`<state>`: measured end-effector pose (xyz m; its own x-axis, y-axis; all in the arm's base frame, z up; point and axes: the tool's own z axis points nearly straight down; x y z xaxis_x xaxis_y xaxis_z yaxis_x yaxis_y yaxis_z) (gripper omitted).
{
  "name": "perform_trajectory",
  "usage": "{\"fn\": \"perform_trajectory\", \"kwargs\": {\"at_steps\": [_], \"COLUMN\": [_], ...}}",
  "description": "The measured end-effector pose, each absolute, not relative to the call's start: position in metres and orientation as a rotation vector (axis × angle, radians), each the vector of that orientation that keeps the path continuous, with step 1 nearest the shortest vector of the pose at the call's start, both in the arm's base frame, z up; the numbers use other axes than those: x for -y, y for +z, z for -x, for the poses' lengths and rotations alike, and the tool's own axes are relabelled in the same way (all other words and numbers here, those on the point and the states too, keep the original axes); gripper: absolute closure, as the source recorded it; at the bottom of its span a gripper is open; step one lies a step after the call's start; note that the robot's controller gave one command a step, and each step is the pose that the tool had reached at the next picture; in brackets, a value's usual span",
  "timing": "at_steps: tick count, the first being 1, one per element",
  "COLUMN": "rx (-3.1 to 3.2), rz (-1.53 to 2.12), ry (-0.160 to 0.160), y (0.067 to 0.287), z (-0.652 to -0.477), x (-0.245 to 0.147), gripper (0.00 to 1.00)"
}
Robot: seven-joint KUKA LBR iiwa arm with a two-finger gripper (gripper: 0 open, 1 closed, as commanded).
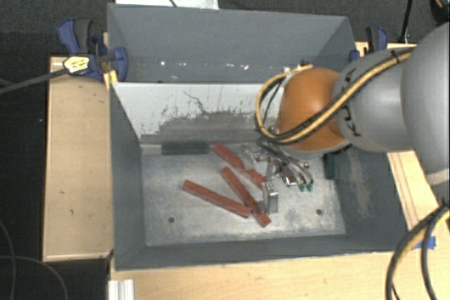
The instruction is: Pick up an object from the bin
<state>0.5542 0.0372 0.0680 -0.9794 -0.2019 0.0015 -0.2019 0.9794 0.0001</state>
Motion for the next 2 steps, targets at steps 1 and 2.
{"fn": "perform_trajectory", "kwargs": {"at_steps": [1,2], "rx": [3.134,3.13], "rz": [-0.322,-0.337], "ry": [-0.001,-0.002], "y": [0.077,0.088], "z": [-0.558,-0.553], "x": [-0.038,-0.064], "gripper": [1.0,1.0]}}
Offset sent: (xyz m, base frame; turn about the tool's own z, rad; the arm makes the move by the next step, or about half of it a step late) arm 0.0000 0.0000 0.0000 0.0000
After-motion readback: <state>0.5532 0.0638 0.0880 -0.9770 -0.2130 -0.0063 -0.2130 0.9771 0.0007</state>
